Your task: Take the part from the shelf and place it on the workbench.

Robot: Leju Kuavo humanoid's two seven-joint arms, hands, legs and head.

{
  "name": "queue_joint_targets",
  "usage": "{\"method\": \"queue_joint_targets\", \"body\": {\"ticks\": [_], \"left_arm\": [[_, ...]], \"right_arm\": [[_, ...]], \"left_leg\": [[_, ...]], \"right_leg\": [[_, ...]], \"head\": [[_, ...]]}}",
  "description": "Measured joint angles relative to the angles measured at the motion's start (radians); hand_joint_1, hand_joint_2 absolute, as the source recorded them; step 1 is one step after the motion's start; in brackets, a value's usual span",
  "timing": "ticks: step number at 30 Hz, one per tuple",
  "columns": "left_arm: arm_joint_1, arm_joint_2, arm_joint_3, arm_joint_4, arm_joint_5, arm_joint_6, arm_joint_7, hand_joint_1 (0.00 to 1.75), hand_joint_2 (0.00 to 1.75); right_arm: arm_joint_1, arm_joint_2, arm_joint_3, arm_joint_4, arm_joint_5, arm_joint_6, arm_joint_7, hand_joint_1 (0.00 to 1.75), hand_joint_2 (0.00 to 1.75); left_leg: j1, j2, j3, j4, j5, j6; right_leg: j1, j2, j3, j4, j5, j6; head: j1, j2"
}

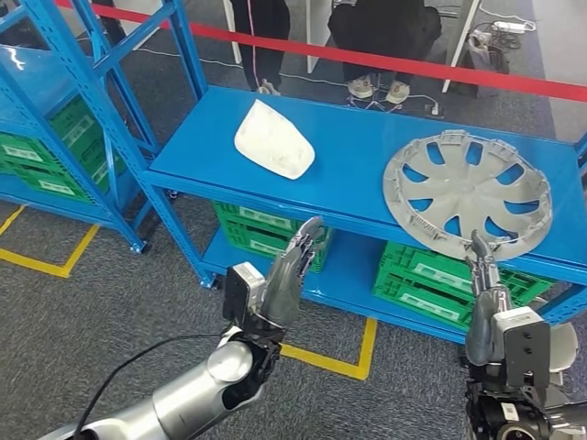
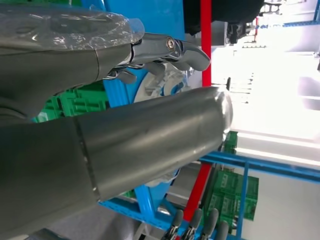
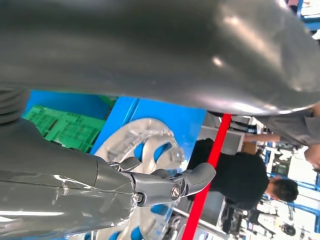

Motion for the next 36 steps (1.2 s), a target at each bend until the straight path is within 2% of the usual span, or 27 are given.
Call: {"method": "queue_joint_targets", "body": {"ticks": [2,4,7,8,9,10,11,12,13,14,18,20,22,23,24,25,27,28,29,30,33,34,36], "left_arm": [[0.000,-0.001,0.000,0.000,0.001,-0.002,-0.004,0.00,0.00],[-0.001,-0.002,0.000,0.001,0.002,-0.005,-0.007,0.00,0.00],[-0.002,-0.004,0.000,0.003,0.005,-0.007,-0.009,0.00,0.00],[-0.001,-0.004,0.000,0.005,0.007,-0.008,-0.010,0.00,0.00],[-0.001,-0.005,0.000,0.006,0.009,-0.008,-0.012,0.00,0.00],[-0.001,-0.005,0.000,0.008,0.010,-0.008,-0.013,0.00,0.00],[-0.001,-0.005,0.000,0.008,0.011,-0.008,-0.013,0.00,0.00],[-0.002,-0.005,0.000,0.009,0.011,-0.008,-0.013,0.00,0.00],[-0.002,-0.006,0.000,0.010,0.012,-0.007,-0.014,0.00,0.00],[-0.003,-0.006,0.000,0.010,0.012,-0.007,-0.014,0.00,0.00],[-0.005,-0.006,0.000,0.011,0.012,-0.006,-0.017,0.00,0.00],[-0.006,-0.005,0.000,0.011,0.012,-0.006,-0.018,0.00,0.00],[-0.005,-0.004,0.000,0.011,0.012,-0.006,-0.019,0.00,0.00],[-0.003,-0.004,0.000,0.012,0.012,-0.006,-0.019,0.00,0.00],[-0.002,-0.003,0.000,0.012,0.012,-0.006,-0.019,0.00,0.00],[-0.001,-0.002,0.000,0.012,0.012,-0.006,-0.019,0.00,0.00],[-0.001,-0.002,0.000,0.012,0.011,-0.006,-0.019,0.00,0.00],[-0.001,-0.002,0.000,0.012,0.009,-0.006,-0.019,0.00,0.00],[-0.001,-0.002,0.000,0.012,0.007,-0.006,-0.019,0.00,0.00],[-0.001,-0.002,0.000,0.012,0.005,-0.006,-0.019,0.00,0.00],[0.001,-0.003,0.000,0.011,-0.002,-0.006,-0.018,0.00,0.00],[0.001,-0.003,0.000,0.011,-0.004,-0.006,-0.016,0.00,0.00],[0.003,-0.004,0.001,0.010,-0.008,-0.006,-0.011,0.00,0.00]], "right_arm": [[-0.001,0.000,0.000,0.000,-0.001,0.000,-0.002,0.00,0.00],[-0.003,0.000,-0.001,0.000,-0.001,-0.001,-0.004,0.00,0.00],[-0.002,0.000,-0.002,0.002,-0.002,-0.001,-0.005,0.00,0.00],[0.000,0.000,-0.002,0.003,-0.002,-0.001,-0.006,0.00,0.00],[0.001,0.000,-0.002,0.005,-0.002,0.000,-0.006,0.00,0.00],[0.001,0.000,-0.003,0.006,-0.002,0.000,-0.006,0.00,0.00],[0.001,0.000,-0.004,0.006,-0.002,0.000,-0.006,0.00,0.00],[0.001,0.000,-0.004,0.006,-0.002,0.000,-0.006,0.00,0.00],[0.000,0.000,-0.004,0.007,-0.002,0.001,-0.006,0.00,0.00],[-0.001,0.000,-0.004,0.008,-0.002,0.002,-0.006,0.00,0.00],[-0.002,0.000,-0.005,0.008,-0.002,0.004,-0.006,0.00,0.00],[-0.004,0.000,-0.006,0.008,-0.002,0.004,-0.006,0.00,0.00],[-0.004,0.000,-0.006,0.009,-0.002,0.005,-0.006,0.00,0.00],[-0.004,0.000,-0.005,0.009,-0.002,0.005,-0.006,0.00,0.00],[-0.004,0.000,-0.005,0.010,-0.002,0.004,-0.005,0.00,0.00],[-0.004,0.000,-0.005,0.011,-0.002,0.003,-0.004,0.00,0.00],[-0.004,0.000,-0.005,0.011,-0.002,0.000,0.000,0.00,0.00],[-0.005,0.000,-0.005,0.011,-0.002,-0.001,0.002,0.00,0.00],[-0.005,0.000,-0.005,0.011,-0.002,-0.003,0.004,0.00,0.00],[-0.005,0.000,-0.004,0.011,-0.002,-0.005,0.006,0.00,0.00],[-0.006,0.000,-0.002,0.011,-0.004,-0.008,0.008,0.00,0.00],[-0.008,0.000,-0.002,0.011,-0.005,-0.008,0.009,0.00,0.00],[-0.012,0.000,0.000,0.011,-0.007,-0.009,0.012,0.00,0.00]], "left_leg": [[0.004,-0.001,0.010,-0.018,0.000,0.000],[0.012,0.001,0.030,-0.037,0.000,0.005],[0.015,0.004,0.051,-0.042,-0.011,0.009],[0.016,0.004,0.056,-0.041,-0.015,0.009],[0.017,0.004,0.061,-0.041,-0.020,0.008],[0.019,0.002,0.068,-0.039,-0.026,0.005],[0.022,0.001,0.075,-0.037,-0.033,0.001],[0.022,0.000,0.081,-0.034,-0.040,-0.005],[0.022,0.000,0.083,-0.030,-0.046,-0.011],[0.021,-0.001,0.084,-0.027,-0.050,-0.016],[0.022,0.000,0.074,-0.010,-0.063,-0.034],[0.025,0.001,0.031,0.077,-0.106,-0.045],[0.029,0.001,-0.053,0.221,-0.156,-0.051],[0.030,0.001,-0.089,0.273,-0.165,-0.053],[0.031,0.001,-0.108,0.289,-0.154,-0.052],[0.032,0.001,-0.105,0.263,-0.125,-0.051],[0.031,0.001,-0.050,0.123,-0.044,-0.044],[0.030,0.001,-0.020,0.057,-0.017,-0.040],[0.028,0.001,0.000,0.013,-0.004,-0.037],[0.026,0.001,0.010,-0.007,-0.004,-0.033],[0.023,-0.001,0.019,-0.017,-0.006,-0.017],[0.023,-0.002,0.024,-0.021,-0.006,-0.016],[0.019,-0.002,0.034,-0.023,-0.010,-0.016]], "right_leg": [[-0.002,-0.001,0.003,-0.003,-0.004,0.008],[0.000,-0.006,-0.017,0.045,-0.032,0.016],[-0.005,-0.011,-0.121,0.239,-0.102,0.029],[-0.008,-0.012,-0.148,0.279,-0.105,0.034],[-0.011,-0.013,-0.158,0.280,-0.088,0.038],[-0.014,-0.014,-0.147,0.240,-0.052,0.041],[-0.017,-0.015,-0.121,0.171,-0.006,0.044],[-0.017,-0.015,-0.092,0.102,0.028,0.046],[-0.018,-0.015,-0.064,0.045,0.048,0.043],[-0.017,-0.014,-0.048,0.012,0.054,0.039],[-0.014,-0.010,-0.034,-0.005,0.047,0.012],[-0.016,-0.011,-0.030,-0.009,0.046,0.002],[-0.015,-0.011,-0.029,-0.009,0.043,-0.004],[-0.014,-0.011,-0.028,-0.009,0.041,-0.006],[-0.014,-0.011,-0.027,-0.009,0.039,-0.006],[-0.014,-0.010,-0.023,-0.009,0.037,-0.006],[-0.014,-0.008,-0.014,-0.010,0.030,-0.003],[-0.012,-0.007,-0.011,-0.009,0.026,0.001],[-0.011,-0.006,-0.008,-0.010,0.022,0.005],[-0.010,-0.005,-0.006,-0.011,0.019,0.010],[-0.013,-0.007,-0.004,-0.009,0.009,0.027],[-0.012,-0.009,-0.004,-0.006,0.011,0.020],[-0.009,-0.012,0.002,-0.008,0.002,-0.016]], "head": [[-0.003,0.000],[0.001,0.000],[0.011,0.000],[0.013,0.000],[0.013,0.000],[0.014,0.000],[0.014,0.000],[0.017,0.000],[0.019,0.000],[0.020,0.000],[0.014,0.000],[0.009,0.000],[0.004,0.000],[0.002,0.000],[0.000,0.000],[-0.001,0.000],[-0.005,0.000],[-0.006,0.000],[-0.006,0.000],[-0.005,0.000],[0.001,0.000],[0.004,0.000],[0.011,0.000]]}}
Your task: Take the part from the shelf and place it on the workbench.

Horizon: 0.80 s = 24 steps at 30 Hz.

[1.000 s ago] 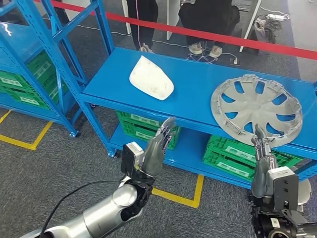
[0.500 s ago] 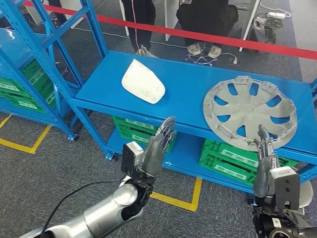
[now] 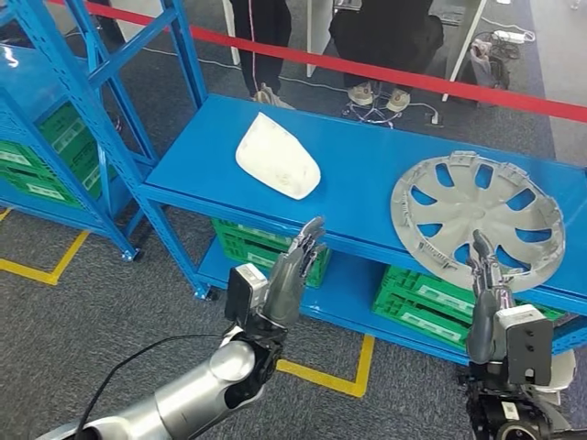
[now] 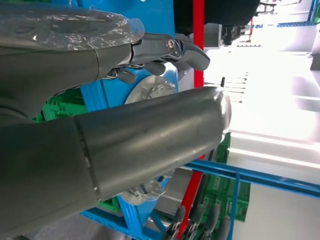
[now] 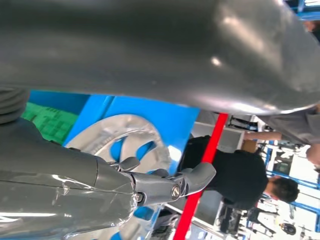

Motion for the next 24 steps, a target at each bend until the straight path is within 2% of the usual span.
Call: {"method": "queue_joint_targets", "body": {"ticks": [1,2,4,7,11,18,24], "left_arm": [[0.001,0.000,0.000,0.000,-0.001,0.000,0.002,0.00,0.00],[0.003,0.000,0.000,0.000,-0.001,0.000,0.003,0.00,0.00],[0.005,0.000,0.000,0.000,-0.001,-0.001,0.003,0.00,0.00],[0.008,0.002,0.001,0.000,-0.001,-0.001,0.003,0.00,0.00],[0.009,0.002,0.003,0.000,-0.002,-0.001,0.005,0.00,0.00],[0.015,0.007,0.016,-0.002,-0.011,0.000,0.019,0.00,0.00],[0.017,0.013,0.019,-0.003,-0.015,-0.007,0.019,0.00,0.00]], "right_arm": [[-0.002,0.000,0.001,0.000,-0.001,0.000,0.002,0.00,0.00],[-0.003,0.000,0.001,0.000,-0.002,0.000,0.004,0.00,0.00],[-0.003,0.000,0.002,0.000,-0.004,0.000,0.006,0.00,0.00],[-0.004,0.000,0.002,0.000,-0.006,0.000,0.007,0.00,0.00],[-0.005,0.000,0.001,0.000,-0.006,-0.004,0.023,0.00,0.00],[-0.003,-0.011,-0.032,0.000,-0.035,-0.030,0.055,0.00,0.00],[0.000,-0.023,-0.069,0.000,-0.035,-0.043,0.056,0.00,0.00]], "left_leg": [[-0.002,-0.001,0.003,0.002,-0.003,0.000],[-0.004,-0.001,0.004,0.003,-0.006,0.002],[-0.004,-0.001,0.005,0.004,-0.008,0.005],[-0.005,-0.001,0.005,0.004,-0.010,0.007],[-0.005,-0.001,0.005,0.005,-0.011,0.008],[-0.005,-0.001,0.005,0.006,-0.012,0.008],[-0.008,-0.001,0.005,0.004,-0.018,0.015]], "right_leg": [[0.001,-0.001,0.006,-0.008,0.002,-0.013],[0.001,-0.002,0.011,-0.014,-0.002,-0.012],[0.000,-0.002,0.014,-0.019,0.003,0.008],[-0.001,-0.002,0.017,-0.023,0.004,0.014],[-0.002,-0.002,0.018,-0.026,0.003,0.030],[-0.003,-0.002,0.018,-0.028,0.003,0.035],[-0.006,-0.002,0.023,-0.028,0.005,0.044]], "head": [[0.003,0.000],[0.005,0.000],[0.006,0.000],[0.007,0.000],[0.006,0.000],[0.006,0.000],[0.006,0.000]]}}
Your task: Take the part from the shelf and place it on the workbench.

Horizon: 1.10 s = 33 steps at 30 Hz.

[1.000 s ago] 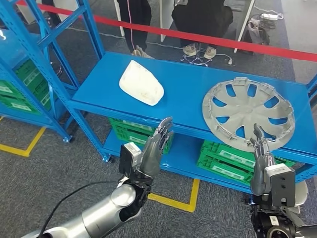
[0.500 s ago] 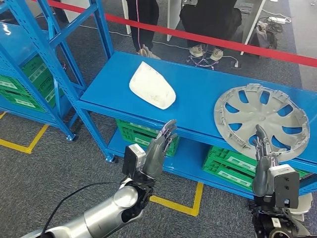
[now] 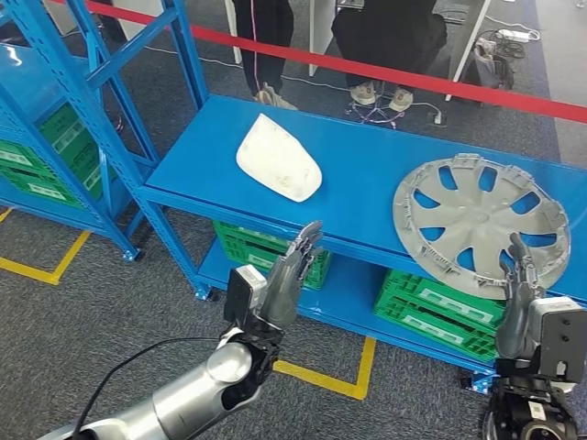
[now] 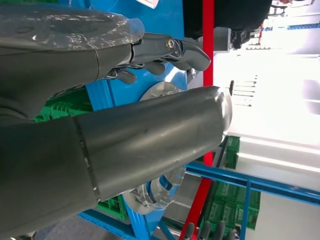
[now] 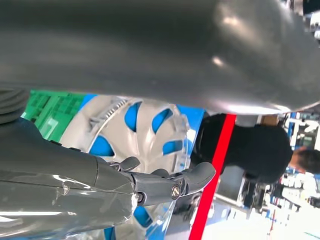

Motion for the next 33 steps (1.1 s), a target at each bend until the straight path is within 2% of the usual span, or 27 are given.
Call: {"method": "queue_joint_targets", "body": {"ticks": [2,3,4,7,8,9,10,11,12,13,14,15,16,17,19,20,22,23,24,25,27,28,29,30,31,33], "left_arm": [[0.000,-0.001,0.000,-0.001,0.000,-0.002,0.000,0.00,0.00],[-0.001,-0.002,0.000,-0.002,0.000,-0.002,0.000,0.00,0.00],[-0.002,-0.003,0.000,-0.002,0.000,-0.003,-0.001,0.00,0.00],[-0.003,-0.006,0.000,-0.002,0.000,-0.003,-0.001,0.00,0.00],[-0.002,-0.007,0.000,-0.002,0.000,-0.003,-0.001,0.00,0.00],[-0.001,-0.007,0.000,-0.002,0.000,-0.004,-0.001,0.00,0.00],[0.000,-0.007,0.000,-0.002,0.000,-0.004,-0.001,0.00,0.00],[0.001,-0.007,0.000,-0.002,0.000,-0.004,-0.001,0.00,0.00],[0.000,-0.007,0.000,-0.002,0.001,-0.004,-0.001,0.00,0.00],[0.000,-0.008,0.000,-0.002,0.001,-0.005,-0.001,0.00,0.00],[-0.001,-0.008,0.000,-0.002,0.002,-0.006,-0.001,0.00,0.00],[-0.001,-0.009,0.000,-0.002,0.002,-0.007,-0.001,0.00,0.00],[-0.001,-0.009,0.000,-0.002,0.003,-0.009,-0.001,0.00,0.00],[0.000,-0.009,0.000,-0.002,0.003,-0.009,-0.001,0.00,0.00],[-0.001,-0.009,0.000,-0.003,0.003,-0.010,-0.001,0.00,0.00],[-0.002,-0.009,0.000,-0.004,0.003,-0.010,-0.001,0.00,0.00],[-0.002,-0.008,0.000,-0.004,0.003,-0.010,0.000,0.00,0.00],[0.000,-0.007,0.000,-0.005,0.003,-0.010,0.002,0.00,0.00],[0.001,-0.007,0.000,-0.005,0.003,-0.010,0.003,0.00,0.00],[0.002,-0.006,0.000,-0.005,0.003,-0.008,0.004,0.00,0.00],[0.002,-0.006,0.000,-0.005,0.003,-0.005,0.005,0.00,0.00],[0.002,-0.006,0.000,-0.005,0.003,-0.004,0.005,0.00,0.00],[0.001,-0.006,0.000,-0.006,0.003,-0.003,0.005,0.00,0.00],[0.000,-0.006,0.000,-0.006,0.003,-0.003,0.005,0.00,0.00],[0.000,-0.006,0.000,-0.007,0.003,-0.002,0.005,0.00,0.00],[0.001,-0.006,0.000,-0.008,0.003,-0.002,0.005,0.00,0.00]], "right_arm": [[0.003,-0.002,-0.006,-0.001,0.003,-0.001,0.001,0.00,0.00],[0.004,-0.003,-0.009,-0.002,0.004,-0.002,0.001,0.00,0.00],[0.004,-0.004,-0.011,-0.002,0.005,-0.002,0.002,0.00,0.00],[0.009,-0.007,-0.018,-0.003,0.006,-0.003,0.002,0.00,0.00],[0.012,-0.008,-0.019,-0.003,0.006,-0.003,0.003,0.00,0.00],[0.015,-0.009,-0.021,-0.003,0.006,-0.003,0.003,0.00,0.00],[0.016,-0.010,-0.021,-0.003,0.006,-0.003,0.003,0.00,0.00],[0.017,-0.010,-0.021,-0.003,0.006,-0.003,0.003,0.00,0.00],[0.018,-0.010,-0.021,-0.002,0.006,-0.004,0.003,0.00,0.00],[0.019,-0.010,-0.022,-0.002,0.006,-0.004,0.003,0.00,0.00],[0.021,-0.010,-0.022,-0.001,0.006,-0.005,0.003,0.00,0.00],[0.023,-0.010,-0.022,-0.001,0.006,-0.006,0.003,0.00,0.00],[0.025,-0.010,-0.022,-0.001,0.007,-0.008,0.004,0.00,0.00],[0.027,-0.010,-0.022,-0.002,0.007,-0.009,0.004,0.00,0.00],[0.027,-0.010,-0.022,-0.005,0.010,-0.014,0.007,0.00,0.00],[0.026,-0.011,-0.023,-0.007,0.011,-0.017,0.009,0.00,0.00],[0.026,-0.011,-0.024,-0.007,0.014,-0.022,0.017,0.00,0.00],[0.026,-0.011,-0.024,-0.007,0.015,-0.025,0.021,0.00,0.00],[0.027,-0.012,-0.024,-0.007,0.017,-0.028,0.026,0.00,0.00],[0.027,-0.012,-0.025,-0.007,0.019,-0.030,0.031,0.00,0.00],[0.028,-0.012,-0.028,-0.007,0.024,-0.031,0.040,0.00,0.00],[0.028,-0.012,-0.030,-0.007,0.025,-0.032,0.044,0.00,0.00],[0.029,-0.012,-0.032,-0.007,0.026,-0.032,0.048,0.00,0.00],[0.030,-0.013,-0.033,-0.007,0.027,-0.033,0.051,0.00,0.00],[0.031,-0.014,-0.034,-0.007,0.027,-0.033,0.054,0.00,0.00],[0.032,-0.017,-0.037,-0.007,0.027,-0.033,0.056,0.00,0.00]], "left_leg": [[0.004,0.001,0.011,-0.012,-0.001,0.007],[0.007,0.002,0.020,-0.019,-0.001,0.011],[0.009,0.003,0.029,-0.023,-0.001,0.015],[0.011,0.004,0.040,-0.025,-0.007,0.018],[0.012,0.003,0.043,-0.024,-0.010,0.016],[0.013,0.003,0.048,-0.024,-0.014,0.011],[0.016,0.002,0.056,-0.023,-0.020,0.006],[0.019,0.002,0.065,-0.021,-0.027,-0.001],[0.022,0.001,0.073,-0.020,-0.034,-0.008],[0.024,0.001,0.076,-0.016,-0.039,-0.015],[0.024,0.001,0.075,-0.013,-0.044,-0.023],[0.024,0.001,0.073,-0.010,-0.046,-0.030],[0.024,0.001,0.071,-0.007,-0.048,-0.036],[0.025,0.002,0.069,-0.003,-0.050,-0.042],[0.027,0.003,0.045,0.047,-0.059,-0.049],[0.028,0.004,0.012,0.104,-0.075,-0.051],[0.028,0.004,-0.082,0.246,-0.122,-0.053],[0.027,0.004,-0.125,0.297,-0.137,-0.053],[0.026,0.004,-0.151,0.314,-0.132,-0.049],[0.023,0.004,-0.156,0.291,-0.106,-0.042],[0.011,0.004,-0.114,0.152,-0.007,-0.019],[0.004,0.006,-0.089,0.085,0.023,-0.009],[-0.003,0.006,-0.070,0.036,0.039,-0.002],[-0.007,0.006,-0.061,0.011,0.045,0.002],[-0.007,0.005,-0.058,0.006,0.042,-0.007],[-0.005,0.003,-0.055,0.001,0.057,-0.022]], "right_leg": [[0.000,0.000,0.006,0.009,0.003,0.008],[0.000,0.000,0.003,0.028,-0.004,0.012],[0.000,0.000,-0.012,0.059,-0.023,0.015],[-0.004,0.000,-0.114,0.239,-0.101,0.023],[-0.006,0.000,-0.143,0.280,-0.108,0.025],[-0.010,-0.001,-0.156,0.284,-0.095,0.028],[-0.014,-0.001,-0.148,0.246,-0.060,0.031],[-0.019,-0.002,-0.126,0.179,-0.012,0.035],[-0.020,-0.001,-0.104,0.115,0.022,0.040],[-0.019,-0.001,-0.086,0.064,0.036,0.038],[-0.016,-0.001,-0.076,0.039,0.042,0.031],[-0.011,0.000,-0.075,0.036,0.033,0.019],[-0.008,-0.001,-0.074,0.035,0.033,0.006],[-0.008,0.001,-0.069,0.036,0.040,-0.003],[-0.007,0.003,-0.059,0.032,0.040,-0.014],[-0.006,0.003,-0.054,0.029,0.038,-0.018],[-0.001,0.002,-0.049,0.028,0.033,-0.026],[0.003,0.003,-0.047,0.028,0.030,-0.031],[0.007,0.004,-0.043,0.028,0.026,-0.034],[0.011,0.006,-0.037,0.028,0.022,-0.037],[0.016,0.009,-0.023,0.027,0.011,-0.039],[0.017,0.009,-0.016,0.026,0.006,-0.038],[0.017,0.010,-0.014,0.025,0.002,-0.036],[0.016,0.010,-0.014,0.024,-0.001,-0.033],[0.017,0.009,-0.015,0.026,-0.004,-0.033],[0.018,0.007,-0.016,0.027,-0.009,-0.035]], "head": [[0.000,0.000],[0.000,0.000],[0.002,0.000],[0.006,0.000],[0.007,0.000],[0.007,0.000],[0.007,0.000],[0.007,0.000],[0.009,0.000],[0.012,0.000],[0.014,0.000],[0.014,0.000],[0.012,0.000],[0.008,0.000],[0.003,0.000],[-0.001,0.000],[-0.007,0.000],[-0.009,0.000],[-0.012,0.000],[-0.013,0.000],[-0.016,0.000],[-0.014,0.000],[-0.013,0.000],[-0.012,0.000],[-0.010,0.000],[-0.011,0.000]]}}
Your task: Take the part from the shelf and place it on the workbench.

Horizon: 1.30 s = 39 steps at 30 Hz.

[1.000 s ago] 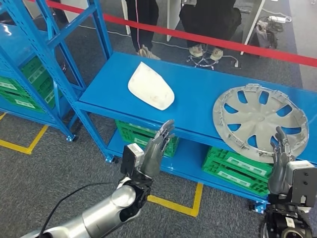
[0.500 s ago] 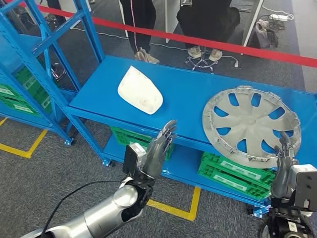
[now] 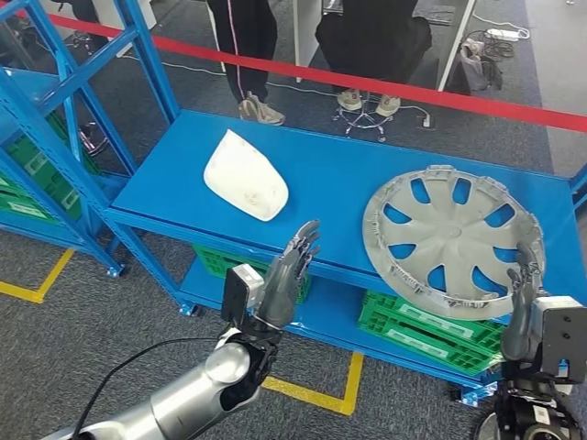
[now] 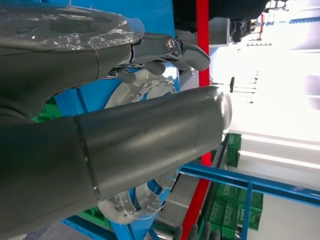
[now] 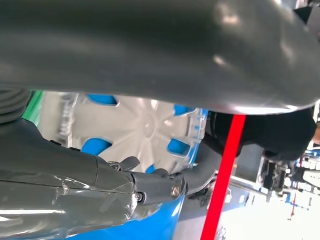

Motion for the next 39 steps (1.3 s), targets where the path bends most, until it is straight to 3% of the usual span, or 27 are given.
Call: {"method": "queue_joint_targets", "body": {"ticks": [1,6,10,15,19,25,39], "left_arm": [[0.000,0.000,0.000,0.000,0.000,0.000,0.000,0.00,0.00],[0.000,-0.002,0.000,0.000,0.000,0.000,0.000,0.00,0.00],[0.000,-0.002,0.000,0.000,-0.001,0.001,0.000,0.00,0.00],[0.000,-0.002,0.000,0.000,-0.003,-0.003,0.015,0.00,0.00],[0.000,-0.002,0.000,0.000,-0.003,-0.007,0.027,0.00,0.00],[-0.004,-0.002,0.000,-0.001,0.003,-0.002,0.035,0.00,0.00],[-0.006,-0.002,-0.001,-0.014,0.008,0.030,0.045,0.00,0.00]], "right_arm": [[0.000,-0.001,-0.001,0.000,0.000,0.000,0.000,0.00,0.00],[0.001,-0.002,-0.010,0.000,0.001,0.000,0.001,0.00,0.00],[0.000,-0.006,-0.015,0.001,0.008,-0.007,0.044,0.00,1.75],[-0.011,-0.043,-0.049,0.023,0.012,0.026,0.176,0.00,1.75],[-0.031,-0.090,-0.072,0.053,0.019,0.136,0.304,0.00,1.75],[-0.090,-0.138,-0.068,0.117,0.019,0.260,0.410,0.00,1.75],[-0.193,-0.168,0.004,0.208,0.017,0.390,0.445,0.00,1.75]], "left_leg": [[0.001,-0.001,0.001,0.000,0.001,-0.006],[0.001,-0.001,0.002,0.001,-0.005,0.004],[0.001,-0.001,0.002,0.001,-0.006,0.006],[0.001,-0.002,0.002,0.001,-0.006,0.007],[0.001,-0.002,0.002,0.001,-0.006,0.007],[0.002,-0.002,0.003,0.001,-0.006,0.008],[0.005,-0.002,0.004,0.000,-0.006,0.008]], "right_leg": [[0.001,-0.001,0.001,0.000,-0.002,-0.002],[0.001,-0.002,0.008,-0.011,-0.003,0.003],[0.001,-0.002,0.009,-0.015,-0.003,0.007],[0.001,-0.002,0.010,-0.017,-0.002,0.010],[0.001,-0.002,0.011,-0.017,-0.001,0.011],[0.001,-0.002,0.011,-0.017,-0.001,0.011],[0.003,-0.002,0.013,-0.017,-0.002,0.010]], "head": [[0.001,0.000],[0.003,0.000],[0.003,0.000],[0.003,0.000],[0.003,0.000],[0.002,0.000],[0.002,0.000]]}}
